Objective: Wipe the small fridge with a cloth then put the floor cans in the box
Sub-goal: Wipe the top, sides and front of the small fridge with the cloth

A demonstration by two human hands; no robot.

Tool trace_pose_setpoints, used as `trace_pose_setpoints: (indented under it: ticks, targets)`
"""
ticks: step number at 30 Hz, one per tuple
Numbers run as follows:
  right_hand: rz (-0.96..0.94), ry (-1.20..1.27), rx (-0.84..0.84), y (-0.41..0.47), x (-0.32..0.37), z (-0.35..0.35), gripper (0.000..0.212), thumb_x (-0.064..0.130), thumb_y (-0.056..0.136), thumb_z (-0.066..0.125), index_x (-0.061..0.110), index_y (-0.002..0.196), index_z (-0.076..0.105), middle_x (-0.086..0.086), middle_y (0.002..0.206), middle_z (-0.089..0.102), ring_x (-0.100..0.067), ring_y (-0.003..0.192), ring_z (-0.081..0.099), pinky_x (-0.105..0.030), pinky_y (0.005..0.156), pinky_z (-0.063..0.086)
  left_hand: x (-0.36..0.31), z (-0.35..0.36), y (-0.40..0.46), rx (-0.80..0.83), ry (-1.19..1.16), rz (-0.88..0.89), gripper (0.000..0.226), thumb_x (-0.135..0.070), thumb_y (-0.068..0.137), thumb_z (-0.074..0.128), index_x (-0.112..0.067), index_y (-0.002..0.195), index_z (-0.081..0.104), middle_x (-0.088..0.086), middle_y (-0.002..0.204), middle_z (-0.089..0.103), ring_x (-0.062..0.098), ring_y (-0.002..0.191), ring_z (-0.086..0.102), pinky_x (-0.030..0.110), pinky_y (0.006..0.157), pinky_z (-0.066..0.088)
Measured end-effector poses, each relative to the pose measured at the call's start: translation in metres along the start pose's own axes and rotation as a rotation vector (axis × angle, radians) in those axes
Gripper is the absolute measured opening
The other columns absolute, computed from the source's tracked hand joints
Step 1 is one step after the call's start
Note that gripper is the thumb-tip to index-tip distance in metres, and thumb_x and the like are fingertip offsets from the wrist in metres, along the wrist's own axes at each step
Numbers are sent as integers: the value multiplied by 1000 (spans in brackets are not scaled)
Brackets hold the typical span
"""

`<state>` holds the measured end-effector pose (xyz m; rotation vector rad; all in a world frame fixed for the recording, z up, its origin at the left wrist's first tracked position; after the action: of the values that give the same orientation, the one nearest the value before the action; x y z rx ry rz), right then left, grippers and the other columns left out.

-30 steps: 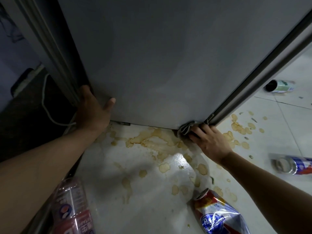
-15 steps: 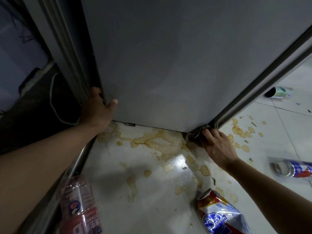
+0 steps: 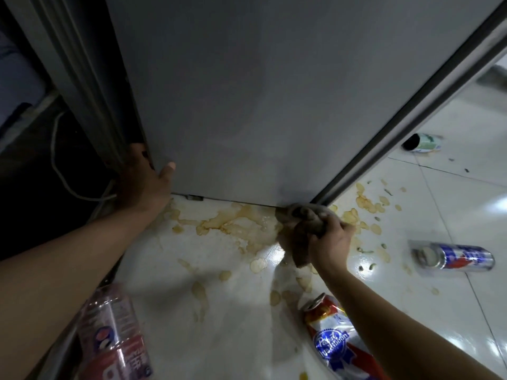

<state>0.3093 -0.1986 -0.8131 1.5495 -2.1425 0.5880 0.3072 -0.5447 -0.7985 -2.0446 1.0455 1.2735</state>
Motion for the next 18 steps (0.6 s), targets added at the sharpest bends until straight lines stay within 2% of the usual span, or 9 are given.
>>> trace_pose_setpoints:
  ticks: [2, 8, 11, 13, 18]
  targets:
    - [137, 112, 6, -6, 2, 1, 45, 2, 87, 53, 14, 130, 45, -15, 133, 29, -32, 116, 44, -39, 105, 37, 0, 1, -1, -3, -13, 2, 51, -20, 85, 60, -9, 128, 34, 16, 127, 53, 34, 113, 55, 50, 98, 44]
    - [268, 310, -89, -2, 26, 15, 47, 1, 86, 54, 13, 130, 43, -14, 133, 33, -24, 107, 45, -34, 104, 42, 0, 3, -2, -7, -11, 18, 50, -21, 85, 61, -10, 126, 33, 14, 127, 54, 32, 112, 57, 50, 97, 45]
    - [367, 461, -99, 6, 33, 26, 45, -4, 84, 47, 12, 125, 42, -14, 126, 45, -24, 96, 49, -32, 88, 50, 1, 3, 0, -2, -14, 25, 49, -20, 85, 61, -10, 125, 34, 14, 127, 54, 31, 112, 57, 49, 98, 45]
    - [416, 539, -93, 11, 37, 34, 39, -4, 83, 41, 12, 119, 41, -13, 117, 51, -21, 88, 48, -26, 75, 45, 3, 3, 1, -5, -17, 25, 49, -19, 85, 62, -9, 125, 34, 14, 126, 54, 31, 112, 57, 49, 98, 45]
    - [513, 604, -154, 23, 39, 48, 37, 0, 85, 33, 13, 119, 40, -7, 104, 49, -21, 85, 47, -26, 70, 39, 4, 5, 2, -1, -43, 20, 50, -19, 85, 62, -12, 126, 34, 11, 127, 54, 28, 114, 56, 48, 99, 45]
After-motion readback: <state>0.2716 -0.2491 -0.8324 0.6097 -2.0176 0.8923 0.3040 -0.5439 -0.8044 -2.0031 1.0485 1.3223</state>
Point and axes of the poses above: each hand's wrist, its own y-axis towards the middle knuckle, its own z-axis out of the palm, x = y × z, the point moved 4 cm from there along y, towards the middle knuckle
